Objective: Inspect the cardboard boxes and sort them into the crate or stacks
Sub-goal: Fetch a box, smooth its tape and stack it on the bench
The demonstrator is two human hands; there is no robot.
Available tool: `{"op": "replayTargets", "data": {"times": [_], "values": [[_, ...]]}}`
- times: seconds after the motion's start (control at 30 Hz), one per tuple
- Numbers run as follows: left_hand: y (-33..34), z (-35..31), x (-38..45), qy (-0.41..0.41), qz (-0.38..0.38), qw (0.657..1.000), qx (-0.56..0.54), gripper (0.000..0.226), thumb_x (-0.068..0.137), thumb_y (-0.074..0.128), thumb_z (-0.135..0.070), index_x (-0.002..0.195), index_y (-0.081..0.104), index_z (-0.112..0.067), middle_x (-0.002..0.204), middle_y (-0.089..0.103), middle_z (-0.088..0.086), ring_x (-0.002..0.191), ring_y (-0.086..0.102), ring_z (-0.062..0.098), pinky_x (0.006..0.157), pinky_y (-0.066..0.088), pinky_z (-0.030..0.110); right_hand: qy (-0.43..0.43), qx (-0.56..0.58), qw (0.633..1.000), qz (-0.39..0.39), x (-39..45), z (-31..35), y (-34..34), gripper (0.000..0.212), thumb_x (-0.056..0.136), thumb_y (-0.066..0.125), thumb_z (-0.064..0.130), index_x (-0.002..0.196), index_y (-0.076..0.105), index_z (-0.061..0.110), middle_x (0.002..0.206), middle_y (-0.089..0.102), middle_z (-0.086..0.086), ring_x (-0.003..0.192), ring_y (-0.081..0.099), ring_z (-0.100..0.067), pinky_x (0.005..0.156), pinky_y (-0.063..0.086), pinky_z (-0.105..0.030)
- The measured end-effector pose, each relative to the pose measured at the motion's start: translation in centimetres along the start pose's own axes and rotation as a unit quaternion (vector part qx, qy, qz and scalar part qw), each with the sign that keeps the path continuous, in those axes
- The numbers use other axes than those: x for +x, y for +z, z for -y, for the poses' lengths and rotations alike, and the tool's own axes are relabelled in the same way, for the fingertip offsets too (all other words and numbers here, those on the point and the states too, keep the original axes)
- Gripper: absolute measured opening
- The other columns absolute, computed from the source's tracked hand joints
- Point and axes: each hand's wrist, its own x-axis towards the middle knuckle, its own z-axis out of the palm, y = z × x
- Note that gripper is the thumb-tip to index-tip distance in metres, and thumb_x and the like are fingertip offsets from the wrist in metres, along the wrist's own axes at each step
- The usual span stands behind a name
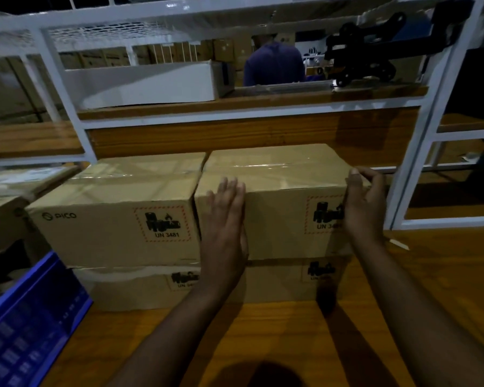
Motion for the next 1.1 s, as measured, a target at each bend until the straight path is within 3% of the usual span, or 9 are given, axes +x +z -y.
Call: {"op": "replayTargets", "data": {"times": [0.07, 0.13, 0.37, 0.47, 0.53, 0.57, 0.63, 0.87, 1.1], "values": [[0.4, 0.0, -0.1, 0.033, 0.035, 0.999, 0.026, 0.065, 0.099, 0.061, -0.011, 0.156, 0.031, -0.005, 0.166, 0.024, 0.011, 0.157, 0.010, 0.023, 0.127, 0.008, 0.049, -0.020, -0.007, 1.000, -0.011, 0.1, -0.2, 0.4, 0.038, 0.104, 0.043, 0.044, 0.134, 0.045, 0.021, 0.129, 0.053, -0.003, 0.097, 0.055, -0.001, 0.064, 0.042, -0.012], [0.7, 0.4, 0.0, 0.040, 0.045, 0.997, 0.043, 0.065, 0.101, 0.059, -0.021, 0.157, 0.029, -0.005, 0.166, 0.021, 0.010, 0.157, 0.009, 0.023, 0.127, 0.006, 0.047, -0.032, -0.010, 0.999, -0.016, 0.3, -0.7, 0.9, 0.037, 0.103, 0.043, 0.045, 0.132, 0.045, 0.022, 0.131, 0.053, -0.006, 0.105, 0.056, -0.010, 0.065, 0.042, -0.014], [1.4, 2.2, 0.8, 0.085, 0.062, 0.988, 0.110, 0.078, 0.101, 0.060, -0.040, 0.160, 0.019, -0.007, 0.168, 0.014, 0.010, 0.157, 0.008, 0.025, 0.127, 0.007, 0.049, -0.068, -0.039, 0.997, -0.011, 1.4, -1.2, 1.7, 0.040, 0.104, 0.041, 0.045, 0.132, 0.044, 0.017, 0.131, 0.054, -0.008, 0.111, 0.058, -0.018, 0.061, 0.042, -0.002], [1.9, 2.8, 0.4, 0.101, 0.054, 0.985, 0.130, 0.081, 0.101, 0.058, -0.045, 0.160, 0.018, -0.007, 0.168, 0.014, 0.012, 0.156, 0.011, 0.027, 0.126, 0.013, 0.053, -0.137, -0.131, 0.978, -0.085, 0.7, -0.4, 1.7, 0.043, 0.105, 0.043, 0.036, 0.139, 0.043, 0.011, 0.143, 0.046, -0.011, 0.126, 0.043, -0.011, 0.085, 0.033, 0.003], [2.2, 3.2, -0.1, 0.114, 0.052, 0.981, 0.147, 0.085, 0.100, 0.057, -0.051, 0.160, 0.015, -0.007, 0.168, 0.013, 0.013, 0.156, 0.011, 0.029, 0.125, 0.014, 0.054, -0.247, -0.215, 0.938, -0.115, -0.3, -0.2, 1.9, 0.043, 0.104, 0.042, 0.026, 0.144, 0.041, 0.008, 0.151, 0.040, -0.012, 0.142, 0.032, -0.016, 0.115, 0.025, -0.018], [2.3, 3.3, -0.2, 0.116, 0.052, 0.980, 0.153, 0.087, 0.100, 0.056, -0.054, 0.159, 0.015, -0.007, 0.168, 0.013, 0.014, 0.156, 0.011, 0.030, 0.125, 0.012, 0.054, -0.303, -0.253, 0.914, -0.096, -0.8, -0.4, 2.1, 0.043, 0.104, 0.042, 0.022, 0.145, 0.040, 0.008, 0.153, 0.038, -0.013, 0.147, 0.027, -0.021, 0.122, 0.020, -0.033], [2.6, 3.3, -0.3, 0.115, 0.053, 0.980, 0.157, 0.092, 0.097, 0.055, -0.060, 0.159, 0.014, -0.006, 0.167, 0.014, 0.016, 0.156, 0.011, 0.031, 0.126, 0.009, 0.054, -0.383, -0.304, 0.872, -0.025, -1.9, -1.5, 3.0, 0.042, 0.103, 0.043, 0.022, 0.143, 0.042, 0.008, 0.152, 0.042, -0.015, 0.148, 0.026, -0.027, 0.124, 0.010, -0.046], [3.3, 3.9, -0.2, 0.121, 0.044, 0.979, 0.160, 0.096, 0.094, 0.055, -0.067, 0.158, 0.018, -0.006, 0.166, 0.015, 0.016, 0.156, 0.012, 0.031, 0.126, 0.008, 0.053, -0.427, -0.347, 0.835, 0.003, -2.3, -3.3, 4.3, 0.052, 0.098, 0.050, 0.030, 0.143, 0.038, 0.007, 0.151, 0.038, -0.016, 0.147, 0.024, -0.031, 0.125, 0.000, -0.045], [3.1, 3.2, -0.8, 0.098, 0.045, 0.981, 0.164, 0.089, 0.096, 0.056, -0.063, 0.157, 0.026, -0.006, 0.166, 0.019, 0.017, 0.155, 0.015, 0.031, 0.126, 0.011, 0.053, -0.435, -0.369, 0.821, -0.003, -2.4, -3.4, 4.1, 0.053, 0.099, 0.051, 0.031, 0.144, 0.036, 0.007, 0.152, 0.035, -0.014, 0.148, 0.023, -0.032, 0.124, 0.005, -0.049]]}}
